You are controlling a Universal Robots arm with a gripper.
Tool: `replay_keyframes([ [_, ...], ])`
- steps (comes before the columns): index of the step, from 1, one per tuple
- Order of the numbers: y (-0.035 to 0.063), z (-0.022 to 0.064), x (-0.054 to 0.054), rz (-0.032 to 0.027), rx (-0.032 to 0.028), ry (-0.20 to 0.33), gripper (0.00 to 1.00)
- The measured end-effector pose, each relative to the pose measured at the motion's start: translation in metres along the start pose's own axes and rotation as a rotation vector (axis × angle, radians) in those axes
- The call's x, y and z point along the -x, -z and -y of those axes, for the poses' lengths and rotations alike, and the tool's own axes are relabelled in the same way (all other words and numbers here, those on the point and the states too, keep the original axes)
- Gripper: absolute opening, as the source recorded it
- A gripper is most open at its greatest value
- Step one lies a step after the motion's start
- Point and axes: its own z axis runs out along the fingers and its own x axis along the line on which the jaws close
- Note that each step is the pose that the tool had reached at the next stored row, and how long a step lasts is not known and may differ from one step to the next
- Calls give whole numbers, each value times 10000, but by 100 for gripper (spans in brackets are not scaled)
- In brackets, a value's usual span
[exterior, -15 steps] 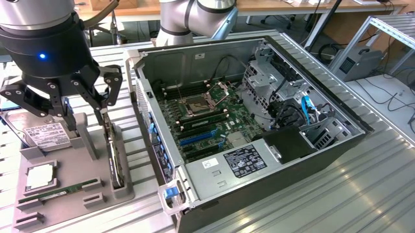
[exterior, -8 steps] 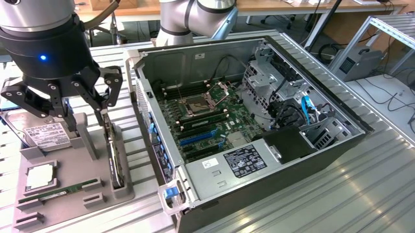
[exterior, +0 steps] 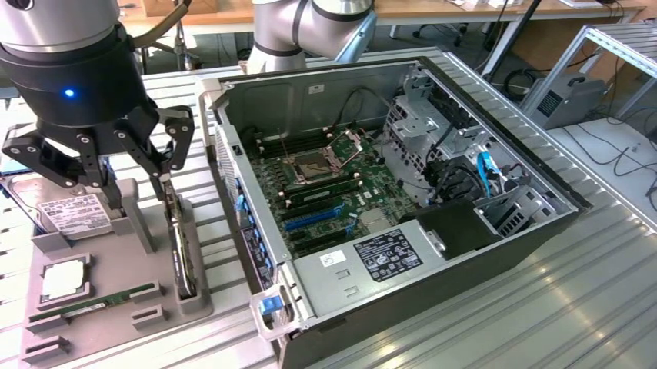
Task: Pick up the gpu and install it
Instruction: 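Pick up the gpu and move the gpu toward the slot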
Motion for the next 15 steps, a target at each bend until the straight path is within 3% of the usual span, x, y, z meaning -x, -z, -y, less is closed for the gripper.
replay_keyframes([
  [15, -79, 0, -2, 0, 1, 1, 48],
])
